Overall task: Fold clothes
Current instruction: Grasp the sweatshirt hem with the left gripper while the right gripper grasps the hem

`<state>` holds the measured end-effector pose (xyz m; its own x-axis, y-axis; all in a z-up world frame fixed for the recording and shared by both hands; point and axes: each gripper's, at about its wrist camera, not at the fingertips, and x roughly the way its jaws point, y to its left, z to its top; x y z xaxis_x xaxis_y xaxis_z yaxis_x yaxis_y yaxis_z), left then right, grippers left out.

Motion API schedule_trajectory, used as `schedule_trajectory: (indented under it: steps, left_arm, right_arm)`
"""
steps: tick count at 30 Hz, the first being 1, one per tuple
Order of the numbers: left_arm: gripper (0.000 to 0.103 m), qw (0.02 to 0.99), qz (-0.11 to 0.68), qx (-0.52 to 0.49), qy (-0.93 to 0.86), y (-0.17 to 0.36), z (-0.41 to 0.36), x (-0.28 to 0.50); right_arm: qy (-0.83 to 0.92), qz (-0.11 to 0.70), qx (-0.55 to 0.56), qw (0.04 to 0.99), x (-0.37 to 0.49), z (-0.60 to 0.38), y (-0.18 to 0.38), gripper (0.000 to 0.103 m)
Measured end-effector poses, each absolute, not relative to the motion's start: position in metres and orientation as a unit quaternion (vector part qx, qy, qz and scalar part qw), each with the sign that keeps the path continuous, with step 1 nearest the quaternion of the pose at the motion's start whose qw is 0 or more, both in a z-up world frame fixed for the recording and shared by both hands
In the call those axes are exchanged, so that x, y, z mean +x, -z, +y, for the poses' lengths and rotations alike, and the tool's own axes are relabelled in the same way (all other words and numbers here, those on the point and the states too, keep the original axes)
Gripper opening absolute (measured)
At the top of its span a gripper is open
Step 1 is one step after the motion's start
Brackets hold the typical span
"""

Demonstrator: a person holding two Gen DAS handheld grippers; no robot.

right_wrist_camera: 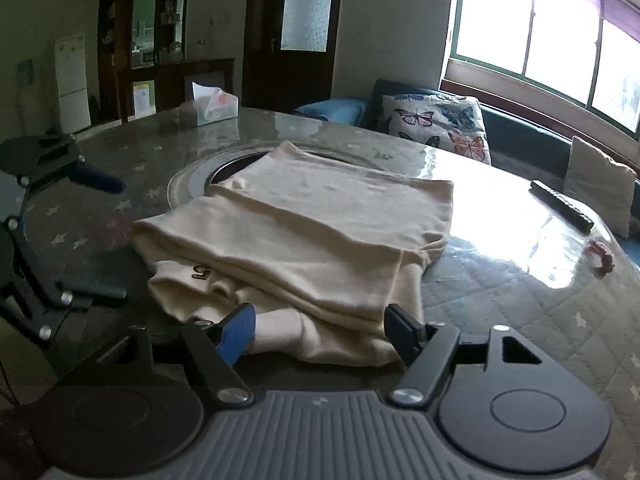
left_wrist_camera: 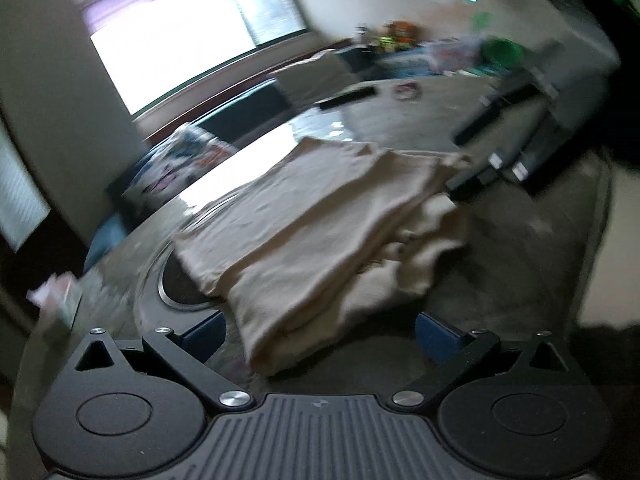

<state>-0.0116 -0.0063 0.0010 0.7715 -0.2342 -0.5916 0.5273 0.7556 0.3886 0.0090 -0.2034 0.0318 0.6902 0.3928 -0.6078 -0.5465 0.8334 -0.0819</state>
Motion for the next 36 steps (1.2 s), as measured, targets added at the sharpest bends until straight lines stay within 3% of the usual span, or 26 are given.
schedule_trajectory:
  steps: [6, 10, 13, 14, 23, 26, 29, 31, 32, 34, 36]
  left_arm:
    - [0.074, 0.888, 0.261, 0.284, 0.252, 0.010, -0.017, -0.003]
    - [0.033, 0.884, 0.261, 0.274, 0.274, 0.011, -0.021, 0.002]
    - [0.012, 0.886, 0.263, 0.257, 0.283, 0.008, -0.019, 0.008]
    - [0.010, 0.890, 0.263, 0.247, 0.280, 0.005, -0.018, 0.012]
    - [0.009, 0.914, 0.271, 0.156, 0.259, -0.028, -0.002, 0.057]
    - [0.009, 0.912, 0.282, 0.139, 0.264, -0.029, 0.003, 0.064]
    - [0.010, 0.909, 0.289, 0.136, 0.269, -0.026, 0.006, 0.062]
    - [0.013, 0.907, 0.290, 0.138, 0.274, -0.023, 0.008, 0.056]
    - [0.016, 0.907, 0.290, 0.140, 0.273, -0.022, 0.009, 0.053]
    - [0.045, 0.909, 0.286, 0.144, 0.265, -0.020, 0.012, 0.046]
    - [0.058, 0.913, 0.279, 0.153, 0.255, -0.018, 0.016, 0.038]
  right_arm:
    - [-0.256, 0.306, -0.168, 0.902, 0.006, -0.210, -0.030, 0.066]
    - [-0.262, 0.308, -0.195, 0.893, 0.002, -0.209, -0.025, 0.065]
    - [-0.271, 0.298, -0.218, 0.889, -0.002, -0.207, -0.023, 0.066]
    - [-0.274, 0.294, -0.224, 0.888, -0.003, -0.206, -0.022, 0.066]
    - [-0.308, 0.250, -0.265, 0.879, 0.008, -0.188, -0.015, 0.066]
    - [-0.314, 0.250, -0.262, 0.878, 0.023, -0.181, -0.011, 0.060]
    - [-0.323, 0.256, -0.256, 0.874, 0.037, -0.178, -0.010, 0.040]
    - [-0.331, 0.275, -0.244, 0.869, 0.047, -0.178, -0.012, 0.020]
    - [-0.336, 0.283, -0.233, 0.867, 0.051, -0.179, -0.013, 0.019]
    - [-0.345, 0.298, -0.213, 0.864, 0.058, -0.181, -0.016, 0.015]
    - [-0.346, 0.306, -0.201, 0.864, 0.062, -0.182, -0.019, 0.015]
